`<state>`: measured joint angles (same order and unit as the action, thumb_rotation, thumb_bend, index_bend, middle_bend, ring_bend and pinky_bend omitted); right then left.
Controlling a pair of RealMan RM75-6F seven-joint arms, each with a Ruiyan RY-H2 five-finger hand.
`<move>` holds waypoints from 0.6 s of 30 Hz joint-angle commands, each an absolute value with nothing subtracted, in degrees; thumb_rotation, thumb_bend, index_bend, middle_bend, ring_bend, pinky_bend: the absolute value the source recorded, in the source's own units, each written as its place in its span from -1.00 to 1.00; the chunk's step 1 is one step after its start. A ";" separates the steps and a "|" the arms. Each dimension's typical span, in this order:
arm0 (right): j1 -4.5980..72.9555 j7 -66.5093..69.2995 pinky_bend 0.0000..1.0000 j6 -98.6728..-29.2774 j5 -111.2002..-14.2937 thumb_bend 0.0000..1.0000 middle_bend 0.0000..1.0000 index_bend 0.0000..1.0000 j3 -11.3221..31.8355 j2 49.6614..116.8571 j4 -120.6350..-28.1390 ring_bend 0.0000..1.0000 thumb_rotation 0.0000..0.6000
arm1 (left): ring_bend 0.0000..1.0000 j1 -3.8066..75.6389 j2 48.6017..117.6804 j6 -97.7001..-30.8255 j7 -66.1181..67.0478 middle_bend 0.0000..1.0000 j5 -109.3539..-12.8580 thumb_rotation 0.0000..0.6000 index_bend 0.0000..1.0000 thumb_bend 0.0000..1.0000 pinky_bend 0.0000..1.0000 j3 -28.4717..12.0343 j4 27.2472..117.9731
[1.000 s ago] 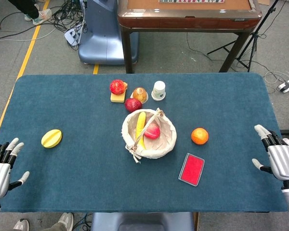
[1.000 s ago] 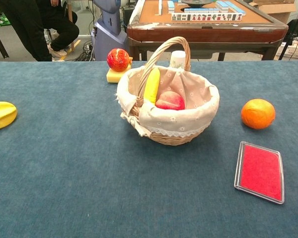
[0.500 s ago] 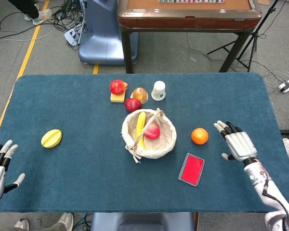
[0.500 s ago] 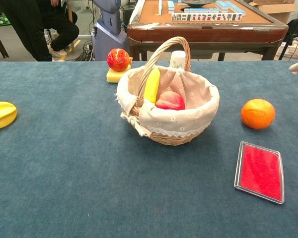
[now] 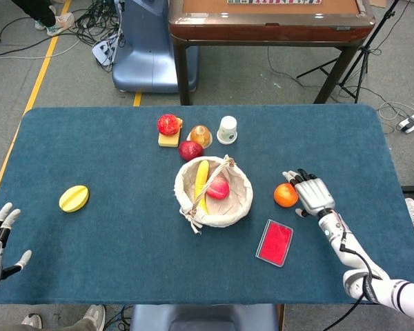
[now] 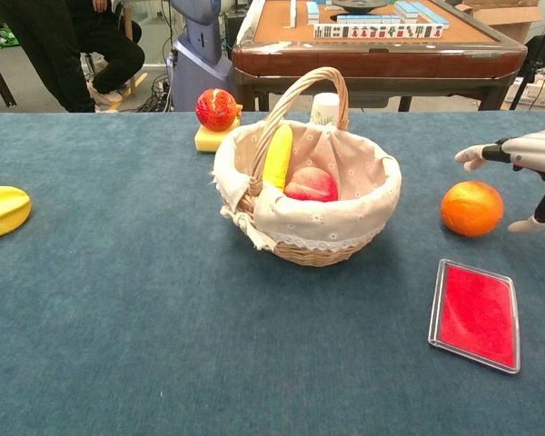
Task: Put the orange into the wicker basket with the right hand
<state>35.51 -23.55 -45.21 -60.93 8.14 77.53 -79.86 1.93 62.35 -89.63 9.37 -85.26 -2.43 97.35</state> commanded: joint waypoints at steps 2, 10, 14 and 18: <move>37.67 -25.36 -0.57 -43.70 -58.69 -0.49 -0.60 -0.71 8.05 79.67 -77.41 -0.86 1.00 | -1.00 1.92 62.42 -89.77 9.43 -1.00 -85.53 1.00 -0.75 -0.48 -0.99 -2.44 97.28; 37.49 -25.45 -0.42 -46.99 -58.99 -0.18 -0.30 -0.27 7.37 79.07 -79.88 -0.62 1.00 | -1.00 1.55 62.56 -89.89 8.57 -1.00 -85.18 1.00 -0.75 -0.48 -0.99 -2.47 96.70; 35.36 -23.15 -0.39 -52.45 -63.12 -0.17 -0.27 -0.24 7.72 74.20 -87.02 -0.60 1.00 | -1.00 1.54 62.52 -89.78 8.50 -1.00 -85.07 1.00 -0.75 -0.48 -0.99 -2.53 96.56; 32.92 -21.44 -0.35 -59.26 -68.07 -0.17 -0.26 -0.21 8.38 69.19 -93.55 -0.59 1.00 | -1.00 1.79 62.59 -89.50 8.95 -1.00 -85.45 1.00 -0.75 -0.48 -0.99 -2.49 96.71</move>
<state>34.96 -23.14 -54.88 -64.46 7.85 72.91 -89.13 1.74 62.57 -89.54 8.89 -85.38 -2.51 96.66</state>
